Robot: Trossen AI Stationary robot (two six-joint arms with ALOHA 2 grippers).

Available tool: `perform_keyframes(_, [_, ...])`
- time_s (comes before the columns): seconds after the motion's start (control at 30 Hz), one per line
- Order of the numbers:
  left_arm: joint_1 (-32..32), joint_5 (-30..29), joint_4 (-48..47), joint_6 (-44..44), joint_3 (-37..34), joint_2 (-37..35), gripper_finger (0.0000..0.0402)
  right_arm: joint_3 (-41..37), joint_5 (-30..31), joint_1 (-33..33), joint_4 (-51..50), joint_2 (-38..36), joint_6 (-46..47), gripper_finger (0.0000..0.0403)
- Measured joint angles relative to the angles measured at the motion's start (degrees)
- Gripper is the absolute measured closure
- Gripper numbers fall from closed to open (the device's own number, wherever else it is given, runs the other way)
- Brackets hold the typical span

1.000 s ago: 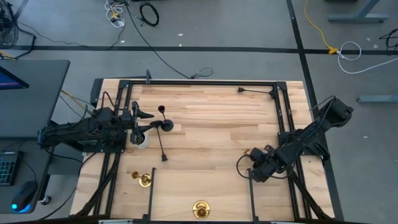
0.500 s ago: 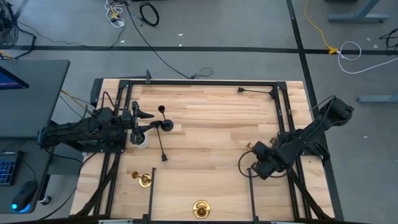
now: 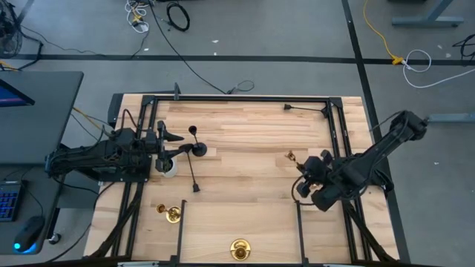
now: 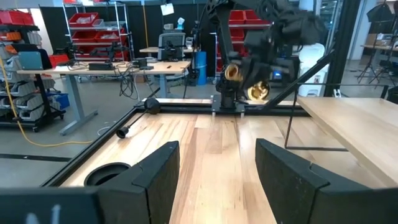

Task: Pick & Place candle stick holders
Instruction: Put the right yellow candlestick on the shelf

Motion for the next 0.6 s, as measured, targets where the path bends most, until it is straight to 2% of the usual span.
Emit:
perform_keyframes(0.2, [0.0,0.0,-0.2,0.0,0.0,0.0,0.0191,0.1,10.0,2.5,14.7,-1.2,-12.0,0.0398])
perform_keyframes(0.5, [0.0,0.0,-0.2,0.0,0.0,0.0,0.0191,0.1,22.4,9.8,49.2,-0.8,-44.2,0.0398])
perform_keyframes(0.6, [0.0,0.0,-0.2,0.0,0.0,0.0,0.0191,-1.8,23.4,12.0,62.0,0.8,-53.1,0.0398])
